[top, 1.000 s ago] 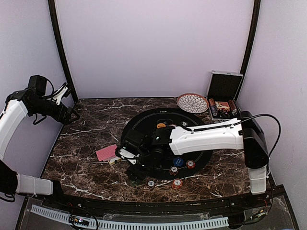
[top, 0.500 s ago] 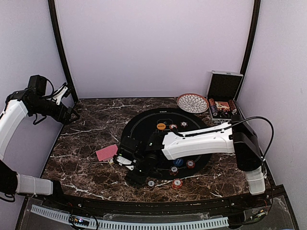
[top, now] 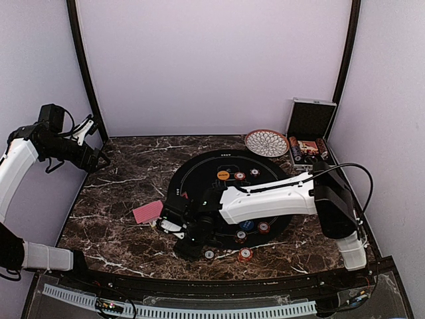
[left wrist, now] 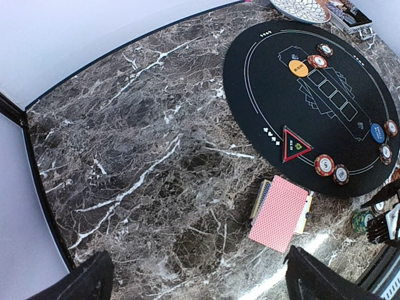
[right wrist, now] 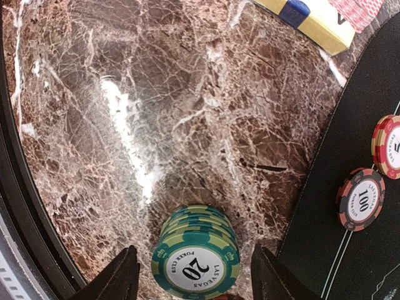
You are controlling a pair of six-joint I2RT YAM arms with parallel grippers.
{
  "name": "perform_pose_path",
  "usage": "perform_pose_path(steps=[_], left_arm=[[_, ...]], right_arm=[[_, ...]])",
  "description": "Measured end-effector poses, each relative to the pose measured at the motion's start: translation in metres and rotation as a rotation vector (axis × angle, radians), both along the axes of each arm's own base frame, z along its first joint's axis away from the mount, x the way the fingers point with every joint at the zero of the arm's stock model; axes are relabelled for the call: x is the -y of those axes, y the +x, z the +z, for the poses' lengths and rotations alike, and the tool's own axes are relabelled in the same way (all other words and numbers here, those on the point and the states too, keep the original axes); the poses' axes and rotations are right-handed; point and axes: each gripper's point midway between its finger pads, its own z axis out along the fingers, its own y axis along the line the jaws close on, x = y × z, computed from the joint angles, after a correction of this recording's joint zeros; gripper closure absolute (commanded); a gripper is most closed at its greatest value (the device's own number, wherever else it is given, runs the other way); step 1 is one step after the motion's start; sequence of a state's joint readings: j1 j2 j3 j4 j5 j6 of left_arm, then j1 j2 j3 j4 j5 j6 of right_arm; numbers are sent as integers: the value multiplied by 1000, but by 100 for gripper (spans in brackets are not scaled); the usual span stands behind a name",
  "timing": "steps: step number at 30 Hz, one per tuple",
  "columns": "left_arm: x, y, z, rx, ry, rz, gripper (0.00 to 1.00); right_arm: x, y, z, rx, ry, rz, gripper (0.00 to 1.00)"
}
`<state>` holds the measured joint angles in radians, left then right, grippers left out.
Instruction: Distribute texas hold em gaming equipment
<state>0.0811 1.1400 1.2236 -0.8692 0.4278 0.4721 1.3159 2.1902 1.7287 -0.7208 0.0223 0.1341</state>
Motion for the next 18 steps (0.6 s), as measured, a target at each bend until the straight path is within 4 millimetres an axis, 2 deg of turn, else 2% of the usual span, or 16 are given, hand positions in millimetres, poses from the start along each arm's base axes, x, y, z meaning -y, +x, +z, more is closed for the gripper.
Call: perform_pose_path(steps=[6,14,18], left_arm=[[0,0,0,0,1,0,1],[0,0,0,3,4,-4,1],[0,-1,1,6,5,-4,1]], right_arm=[[0,0,-1,0,-2,3,47],[0,0,-1,1,-2,5,66],[-1,1,0,4,0,1,72]])
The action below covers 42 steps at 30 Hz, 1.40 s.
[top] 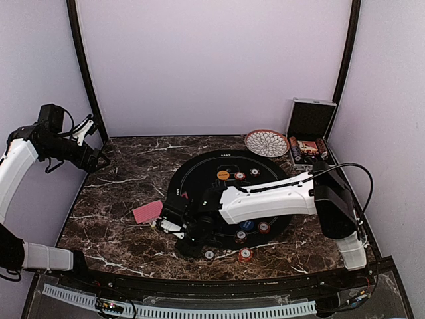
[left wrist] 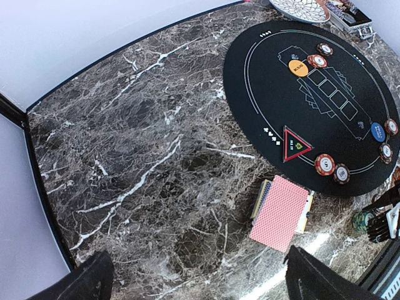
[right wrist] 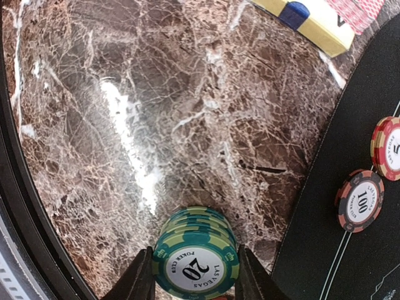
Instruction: Distribute texas hold em gaming equipment
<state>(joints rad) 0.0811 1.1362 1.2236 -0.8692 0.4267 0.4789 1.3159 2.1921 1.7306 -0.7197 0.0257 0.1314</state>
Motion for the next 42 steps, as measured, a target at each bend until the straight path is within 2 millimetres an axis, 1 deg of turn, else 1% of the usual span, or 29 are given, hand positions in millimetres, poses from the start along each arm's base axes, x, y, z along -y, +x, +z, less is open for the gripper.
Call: perform_pose_path(steps=[6,9,13,16,19,23,25,28,32,34,37,39,42], left_arm=[[0,0,1,2,0,0,1],[0,0,1,2,0,0,1],[0,0,1,2,0,0,1],[0,0,1,2,0,0,1],[0,0,1,2,0,0,1],[0,0,0,2,1,0,1],[0,0,0,2,1,0,1],[0,0,0,1,1,0,1],[0,0,0,2,2,1,1],[0,0,0,2,2,1,1],[0,0,0,2,2,1,1],[0,0,0,2,2,1,1],[0,0,0,2,2,1,1]], right_arm=[[0,2,1,12,-3,-5,74],[0,5,6,28,-5,-9,75],[-4,11,18,55,13,-18,75],[-2,17,30,66,27,-30,76],[1,28,44,75,51,-53,77],[10,57,65,95,86,-114,78],[18,76,73,110,98,-159,79],[34,108,78,137,96,-234,79],[61,148,73,165,65,-337,79],[80,169,66,173,42,-400,79],[115,200,53,183,-3,-499,79],[134,217,49,189,-20,-559,79],[157,245,49,206,-13,-645,79]])
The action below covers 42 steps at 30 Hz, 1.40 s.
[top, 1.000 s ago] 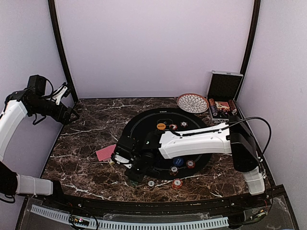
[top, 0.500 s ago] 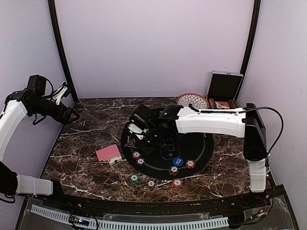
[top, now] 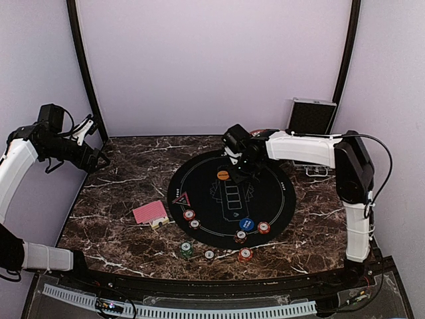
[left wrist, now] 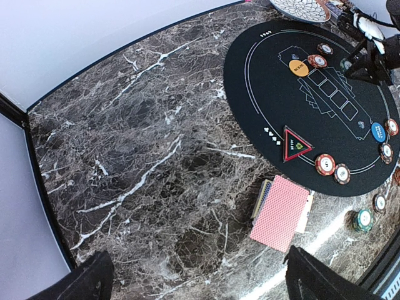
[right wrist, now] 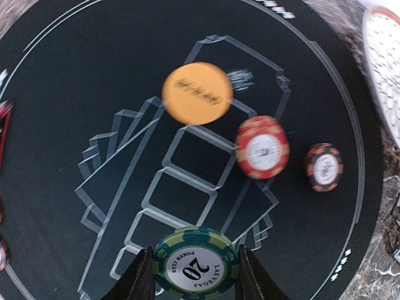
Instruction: Distribute texas hold em gaming equipment
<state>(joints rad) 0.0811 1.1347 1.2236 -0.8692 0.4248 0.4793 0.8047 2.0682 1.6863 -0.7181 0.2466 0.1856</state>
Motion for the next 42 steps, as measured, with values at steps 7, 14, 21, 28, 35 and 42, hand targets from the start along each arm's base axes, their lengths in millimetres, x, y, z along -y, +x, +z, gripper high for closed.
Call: perform_pose_path(steps=[7,14,21,28,35,42], left_arm=[[0,0,0,0,-1,0,1],[0,0,0,-1,2,2,1],[-2,0,-1,-1,9,7,1],[-2,1,-2,-4,11,8,1],[-3,1,-2,-3,19,7,1],[-4,1,-4,-4,26,8,1]], right_arm=[[2,34,-20,16,9,-62,78],[-19,45,-52,-27,28,-52,78],[-33,42,-63,-75,80,-35,78],[-49,50,-63,-87,119,-21,78],[-59,66,-63,-67,117,-30,78],[-62,83,-63,-37,120,-50,78]])
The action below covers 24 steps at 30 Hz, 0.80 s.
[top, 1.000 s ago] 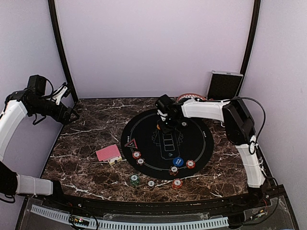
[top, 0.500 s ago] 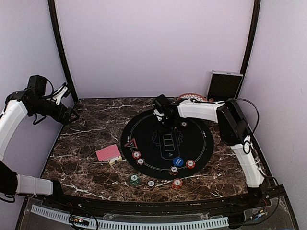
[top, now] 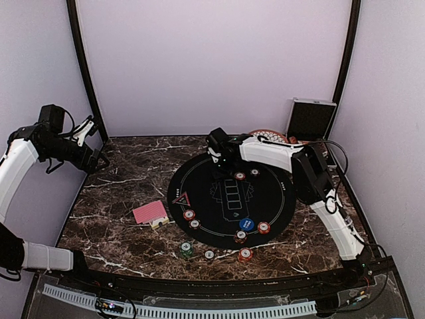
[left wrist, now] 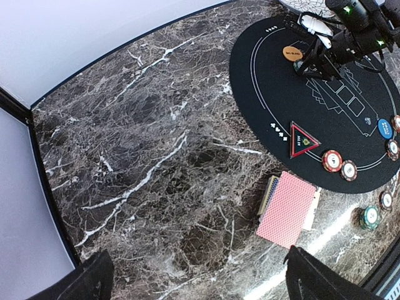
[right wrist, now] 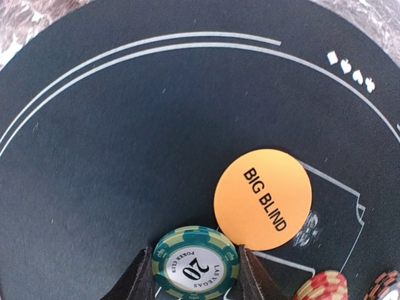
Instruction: Distribute texas hold em gaming equipment
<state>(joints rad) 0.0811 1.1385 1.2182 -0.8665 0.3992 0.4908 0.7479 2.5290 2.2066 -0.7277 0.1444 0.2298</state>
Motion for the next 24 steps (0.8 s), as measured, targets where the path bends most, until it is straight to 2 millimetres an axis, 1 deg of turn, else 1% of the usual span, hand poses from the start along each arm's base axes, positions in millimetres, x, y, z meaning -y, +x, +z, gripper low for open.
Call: perform_pose_path(steps=[5,10,14,17,19,21,24], left_arm=[[0,0,-2,-3,-1,0,1],[0,0,-2,-3,-1,0,1],[0,0,-2,-4,-1,0,1],[0,0,-2,-4,-1,0,1],[0,0,-2,-4,-1,0,1],[0,0,-2,-4,-1,0,1],[0,0,-2,-4,-1,0,1]], right_arm=[[-1,11,1,21,5,-10,78],[0,13,0,29,8,-13,76],[2,5,1,47,9,-11,76],[9,-3,1,48,-11,-13,75],[10,-5,1,54,-17,-16,75],[10,-4,1,61,-20,-17,72],[10,-4,2,63,-23,-18,56]])
